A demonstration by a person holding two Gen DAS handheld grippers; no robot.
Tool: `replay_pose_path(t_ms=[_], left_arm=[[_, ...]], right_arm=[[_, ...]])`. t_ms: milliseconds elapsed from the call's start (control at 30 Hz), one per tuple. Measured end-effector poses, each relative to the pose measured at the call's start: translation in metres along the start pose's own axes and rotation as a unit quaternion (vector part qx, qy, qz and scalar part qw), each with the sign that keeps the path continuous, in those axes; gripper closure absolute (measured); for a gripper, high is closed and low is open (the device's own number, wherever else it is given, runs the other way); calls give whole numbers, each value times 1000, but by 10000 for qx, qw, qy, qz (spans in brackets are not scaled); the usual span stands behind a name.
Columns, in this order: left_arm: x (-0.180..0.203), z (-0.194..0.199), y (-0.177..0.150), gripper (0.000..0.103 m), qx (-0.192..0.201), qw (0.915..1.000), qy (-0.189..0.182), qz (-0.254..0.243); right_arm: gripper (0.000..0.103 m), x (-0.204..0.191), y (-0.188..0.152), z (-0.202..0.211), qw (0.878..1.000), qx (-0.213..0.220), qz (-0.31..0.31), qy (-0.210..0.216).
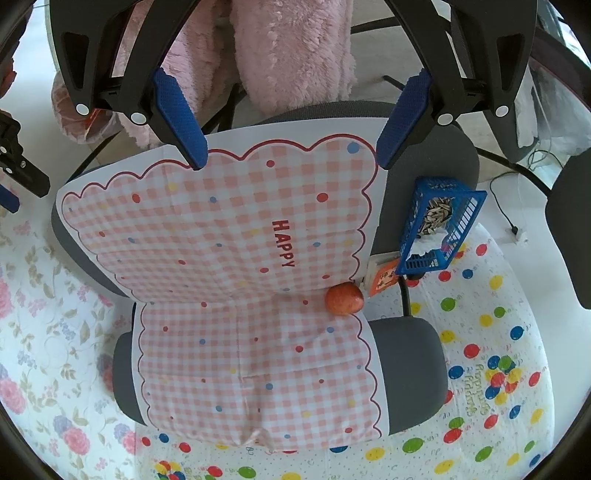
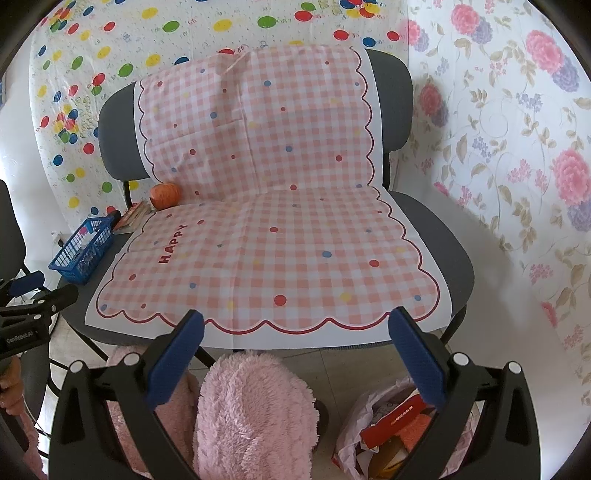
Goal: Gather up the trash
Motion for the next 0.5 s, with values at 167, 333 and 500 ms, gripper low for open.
replay_pose_path(t_ms=[167,333,500], left_arm=[[-3,-1,3,11,41,10000,46,15],[-8,-12,7,11,-54,9999,75,50],[-26,-45,3,11,-381,9987,85,314]], right_arm=[[5,-1,-1,-4,10000,-33,11,8],[5,-3,2,-14,10000,-85,11,12],[5,-1,9,-43,9998,-180,45,-85]])
Point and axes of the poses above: each gripper's, at about its wrist camera, not at the fingertips, and z roughly against the way its jaws point, x to its right, y to its top, the point moved 1 cm from there along -z, roughly the way its jaws point, and after that the axes turned 15 degrees about -y, right-handed, at the moved point
